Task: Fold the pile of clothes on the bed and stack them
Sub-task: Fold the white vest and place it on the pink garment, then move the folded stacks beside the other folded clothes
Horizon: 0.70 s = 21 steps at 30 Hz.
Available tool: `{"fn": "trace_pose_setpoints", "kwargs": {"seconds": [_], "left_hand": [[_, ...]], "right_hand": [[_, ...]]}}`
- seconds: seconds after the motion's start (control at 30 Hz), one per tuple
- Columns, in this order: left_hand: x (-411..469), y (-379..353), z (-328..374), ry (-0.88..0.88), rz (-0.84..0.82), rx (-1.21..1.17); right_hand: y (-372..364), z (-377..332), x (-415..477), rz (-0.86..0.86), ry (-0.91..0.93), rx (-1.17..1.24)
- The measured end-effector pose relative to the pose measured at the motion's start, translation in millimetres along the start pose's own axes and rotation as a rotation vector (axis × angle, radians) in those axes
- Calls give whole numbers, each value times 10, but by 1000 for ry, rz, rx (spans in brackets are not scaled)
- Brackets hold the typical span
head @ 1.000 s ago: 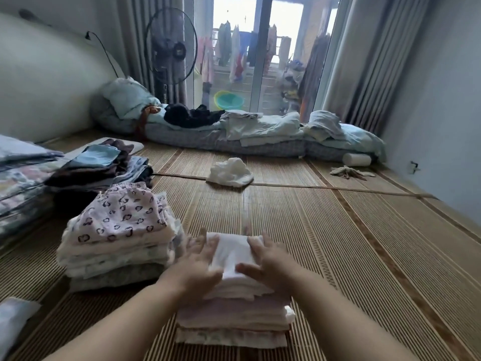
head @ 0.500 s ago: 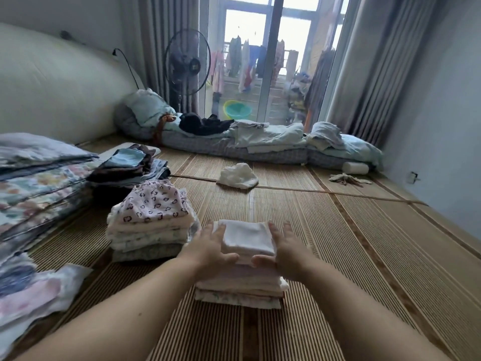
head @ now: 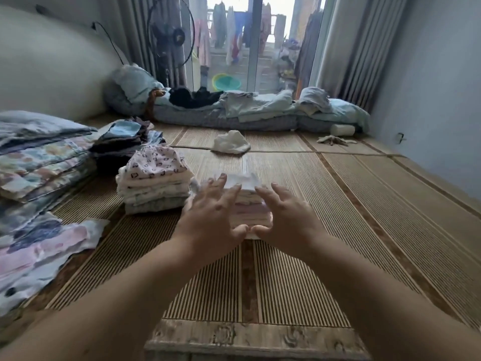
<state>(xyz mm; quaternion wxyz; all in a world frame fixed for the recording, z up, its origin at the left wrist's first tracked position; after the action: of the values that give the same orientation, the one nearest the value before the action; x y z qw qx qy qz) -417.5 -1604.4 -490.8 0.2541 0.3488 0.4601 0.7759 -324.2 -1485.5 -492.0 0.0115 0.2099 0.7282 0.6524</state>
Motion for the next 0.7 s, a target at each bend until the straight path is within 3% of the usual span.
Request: {"fn": "trace_pose_setpoints", "kwargs": {"seconds": [0.3, 0.5, 0.7], "left_hand": [[1166, -674, -458, 54, -111, 65], [1642, -1022, -557, 158, -301, 40], [1704, -558, -664, 311, -518, 10]], "right_hand": [[-613, 598, 1184, -7, 118, 18], [-900, 867, 1595, -220, 103, 96], [-524, 735, 1704, -425, 19, 236]]}}
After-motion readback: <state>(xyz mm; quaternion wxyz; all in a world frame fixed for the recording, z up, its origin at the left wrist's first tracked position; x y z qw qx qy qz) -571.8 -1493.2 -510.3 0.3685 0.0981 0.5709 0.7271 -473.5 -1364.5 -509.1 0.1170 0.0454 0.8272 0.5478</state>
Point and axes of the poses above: each hand's wrist, its own x-axis towards the middle knuckle, its own y-axis out of the back of the hand, z = x × y, the point moved 6 cm from there along x, towards the middle knuckle, and after that the axes turned 9 degrees about y, right-handed, at the moved point
